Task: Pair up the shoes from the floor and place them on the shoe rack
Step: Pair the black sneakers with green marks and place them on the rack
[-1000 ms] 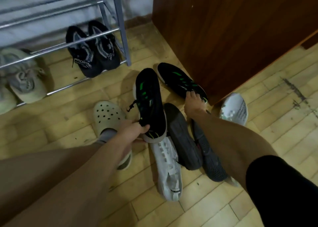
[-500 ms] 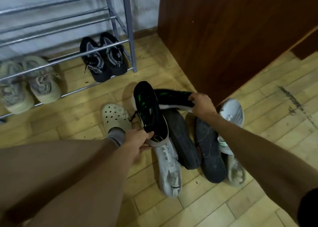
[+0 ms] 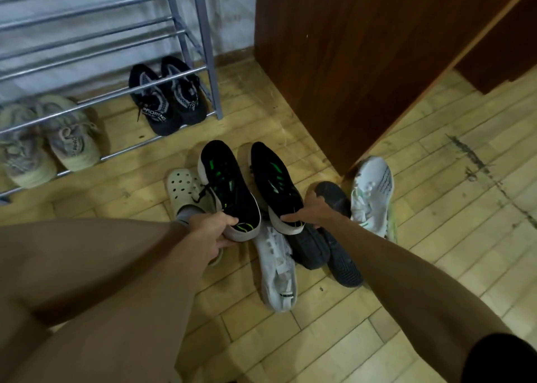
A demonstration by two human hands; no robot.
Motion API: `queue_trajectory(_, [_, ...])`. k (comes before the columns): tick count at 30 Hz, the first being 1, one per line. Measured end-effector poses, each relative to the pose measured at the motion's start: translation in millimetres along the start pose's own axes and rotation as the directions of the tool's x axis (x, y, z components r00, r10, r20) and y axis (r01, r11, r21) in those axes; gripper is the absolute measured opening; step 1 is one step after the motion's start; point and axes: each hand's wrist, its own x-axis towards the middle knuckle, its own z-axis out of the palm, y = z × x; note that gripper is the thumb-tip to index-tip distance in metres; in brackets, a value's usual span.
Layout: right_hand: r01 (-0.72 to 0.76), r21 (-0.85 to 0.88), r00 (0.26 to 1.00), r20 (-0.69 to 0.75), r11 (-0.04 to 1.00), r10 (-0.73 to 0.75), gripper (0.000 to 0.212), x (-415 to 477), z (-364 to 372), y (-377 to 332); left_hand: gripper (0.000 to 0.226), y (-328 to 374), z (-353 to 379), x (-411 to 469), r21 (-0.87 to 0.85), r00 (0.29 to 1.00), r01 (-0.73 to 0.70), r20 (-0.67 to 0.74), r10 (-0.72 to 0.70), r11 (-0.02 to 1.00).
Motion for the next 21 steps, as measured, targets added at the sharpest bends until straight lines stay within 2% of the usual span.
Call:
queue_trajectory(2, [-0.050, 0.178, 0.998, 0.047, 0.983, 0.043, 0.093, 3, 7, 3, 0.045, -3, 1, 3, 0.038, 1.000, 0.004, 0.028, -0.005, 0.999])
queue_trajectory(4, [-0.045, 0.213, 0.999, 0.026, 0.976, 0.041, 0.068, 7, 10, 2, 0.041, -4, 3, 8, 0.063, 0.999, -0.012, 0.031, 0.010, 0.998])
queue_trajectory(7, [-0.108, 0.312, 0.991, 0.109, 0.944, 0.077, 0.051, 12, 3, 0, 0.028, -3, 6, 11, 0.083, 0.999, -0.040, 0.004, 0.040, 0.996])
queue_trajectory(10, [-0.183, 0.376, 0.968, 0.230, 0.908, 0.100, 0.045, 8, -11, -5, 0.026, 0, 7, 9, 0.095, 0.999, -0.042, 0.006, 0.041, 0.995])
queue_trajectory(14, [-0.193, 0.473, 0.956, 0.288, 0.859, 0.056, 0.043, -7, -20, -18, 0.023, 11, 4, -5, 0.115, 0.998, -0.058, 0.039, 0.054, 0.992])
queue_trajectory(18, [-0.127, 0.511, 0.977, 0.214, 0.850, 0.017, 0.022, -33, -37, -32, 0.038, 40, -4, -37, 0.122, 0.990, -0.113, 0.098, 0.101, 0.986])
queue_trajectory(21, [-0.030, 0.503, 0.991, 0.125, 0.864, -0.038, 0.032, -56, -51, -46, 0.046, 68, -17, -67, 0.100, 0.977, -0.195, 0.113, 0.183, 0.976])
